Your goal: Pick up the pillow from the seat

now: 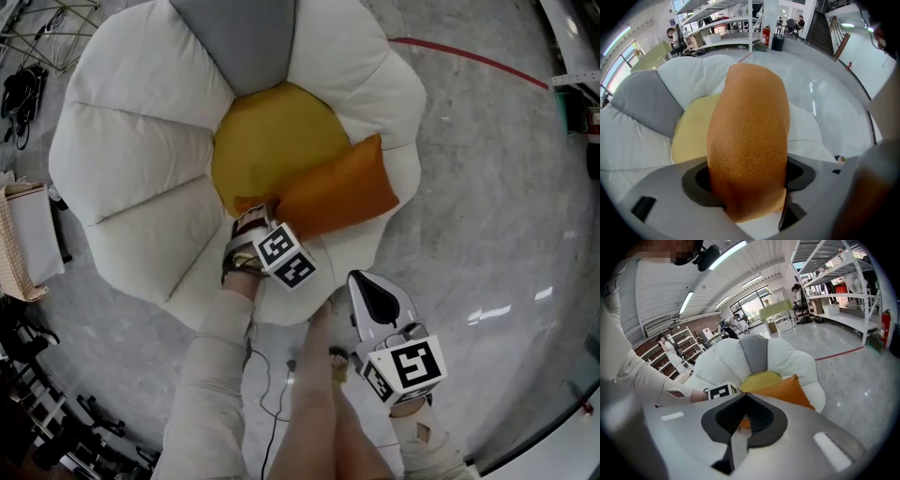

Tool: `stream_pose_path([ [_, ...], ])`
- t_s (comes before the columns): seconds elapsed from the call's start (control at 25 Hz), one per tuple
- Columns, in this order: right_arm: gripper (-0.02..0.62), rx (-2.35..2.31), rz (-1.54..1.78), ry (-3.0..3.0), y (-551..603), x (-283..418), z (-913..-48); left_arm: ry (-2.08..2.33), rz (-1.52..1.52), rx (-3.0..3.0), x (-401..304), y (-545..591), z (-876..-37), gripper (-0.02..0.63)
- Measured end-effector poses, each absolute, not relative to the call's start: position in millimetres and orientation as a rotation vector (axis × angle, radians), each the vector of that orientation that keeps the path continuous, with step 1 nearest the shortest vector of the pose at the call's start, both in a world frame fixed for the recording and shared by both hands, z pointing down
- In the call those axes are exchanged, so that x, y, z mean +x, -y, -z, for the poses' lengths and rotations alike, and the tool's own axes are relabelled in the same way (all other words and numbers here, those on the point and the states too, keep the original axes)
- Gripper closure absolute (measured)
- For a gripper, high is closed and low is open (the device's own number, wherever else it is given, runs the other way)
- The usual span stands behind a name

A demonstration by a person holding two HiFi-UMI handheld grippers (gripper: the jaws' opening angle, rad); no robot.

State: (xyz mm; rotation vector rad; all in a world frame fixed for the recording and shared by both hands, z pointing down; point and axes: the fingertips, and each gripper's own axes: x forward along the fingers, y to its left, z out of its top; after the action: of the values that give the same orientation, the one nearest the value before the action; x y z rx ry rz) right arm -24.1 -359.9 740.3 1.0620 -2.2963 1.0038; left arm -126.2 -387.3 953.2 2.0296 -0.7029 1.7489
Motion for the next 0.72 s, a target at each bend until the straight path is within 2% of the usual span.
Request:
stream_pose_path([
  [0.24,0.595,1.093,-0.969,2.302,358.4,-14.7,-721.9,0.794,-1.725,2.028,-122.4,380.7,-936.1,0.27],
  [0.72,0.595,1.133,-0.919,2.335,340.8,0.5,-677.2,1.081,-1.328,1.895,-124.7,364.2,-862.3,0.27],
])
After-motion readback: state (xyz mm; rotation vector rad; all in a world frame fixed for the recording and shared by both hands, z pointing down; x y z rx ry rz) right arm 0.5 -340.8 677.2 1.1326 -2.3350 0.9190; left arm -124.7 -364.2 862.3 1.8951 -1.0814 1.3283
